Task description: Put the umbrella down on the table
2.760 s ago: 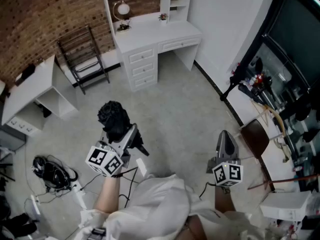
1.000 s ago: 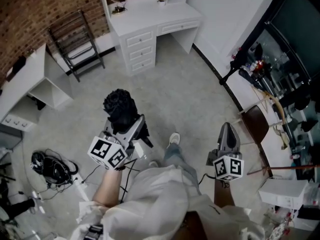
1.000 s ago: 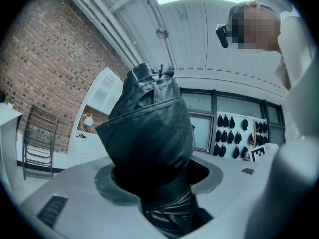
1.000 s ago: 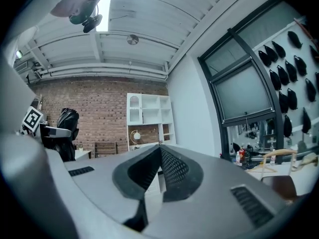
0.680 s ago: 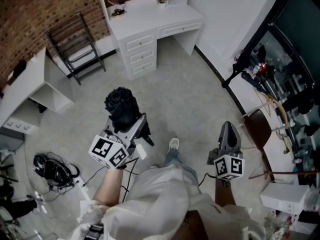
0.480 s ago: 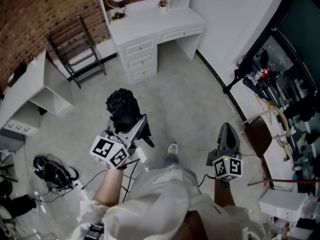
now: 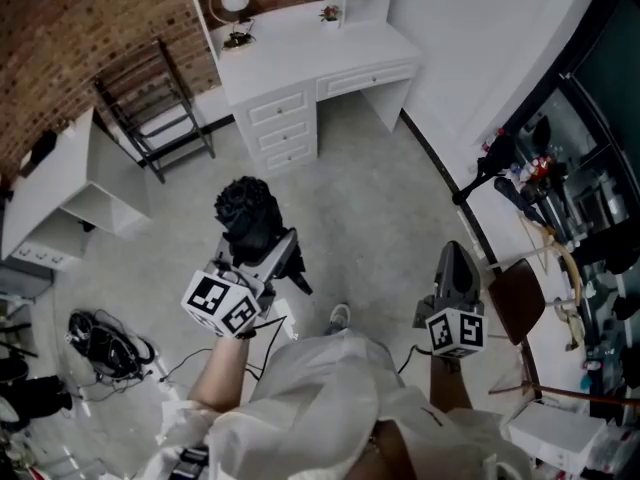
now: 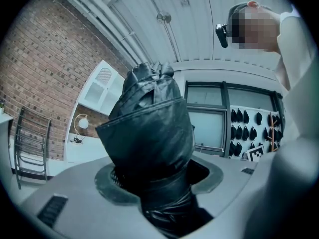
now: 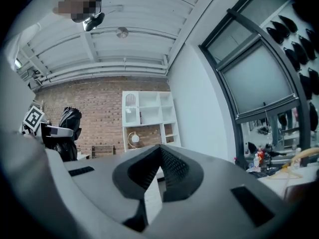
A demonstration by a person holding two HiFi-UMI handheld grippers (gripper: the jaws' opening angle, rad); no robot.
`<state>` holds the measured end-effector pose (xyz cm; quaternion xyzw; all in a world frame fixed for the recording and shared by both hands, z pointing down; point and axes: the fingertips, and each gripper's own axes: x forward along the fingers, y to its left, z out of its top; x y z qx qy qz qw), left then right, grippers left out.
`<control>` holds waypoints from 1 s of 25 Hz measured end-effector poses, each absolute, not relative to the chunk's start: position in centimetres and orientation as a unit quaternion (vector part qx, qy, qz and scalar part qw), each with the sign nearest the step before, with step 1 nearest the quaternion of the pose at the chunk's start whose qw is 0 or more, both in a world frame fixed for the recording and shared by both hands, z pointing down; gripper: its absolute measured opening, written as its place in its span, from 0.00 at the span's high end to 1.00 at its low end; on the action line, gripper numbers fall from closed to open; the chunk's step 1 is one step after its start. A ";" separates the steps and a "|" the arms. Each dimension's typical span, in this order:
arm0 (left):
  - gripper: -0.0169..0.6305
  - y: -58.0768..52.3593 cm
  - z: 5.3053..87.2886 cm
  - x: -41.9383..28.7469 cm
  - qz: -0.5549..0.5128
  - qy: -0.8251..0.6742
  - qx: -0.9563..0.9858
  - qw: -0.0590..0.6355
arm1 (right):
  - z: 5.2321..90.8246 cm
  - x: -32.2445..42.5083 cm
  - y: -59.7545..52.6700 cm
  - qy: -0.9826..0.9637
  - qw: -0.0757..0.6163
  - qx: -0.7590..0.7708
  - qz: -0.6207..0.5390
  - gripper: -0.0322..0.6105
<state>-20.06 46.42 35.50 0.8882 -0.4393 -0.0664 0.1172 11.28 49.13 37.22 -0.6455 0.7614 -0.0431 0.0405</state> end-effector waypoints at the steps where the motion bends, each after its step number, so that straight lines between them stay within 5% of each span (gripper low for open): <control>1: 0.56 45.8 35.6 -19.7 -0.066 -0.442 0.887 0.118 | 37.3 11.6 48.4 0.763 0.041 -0.643 -0.043 0.92; 25: 0.56 33.9 35.9 -15.2 -0.064 -0.449 0.883 0.120 | 38.2 14.9 36.7 0.778 0.045 -0.624 -0.052 0.92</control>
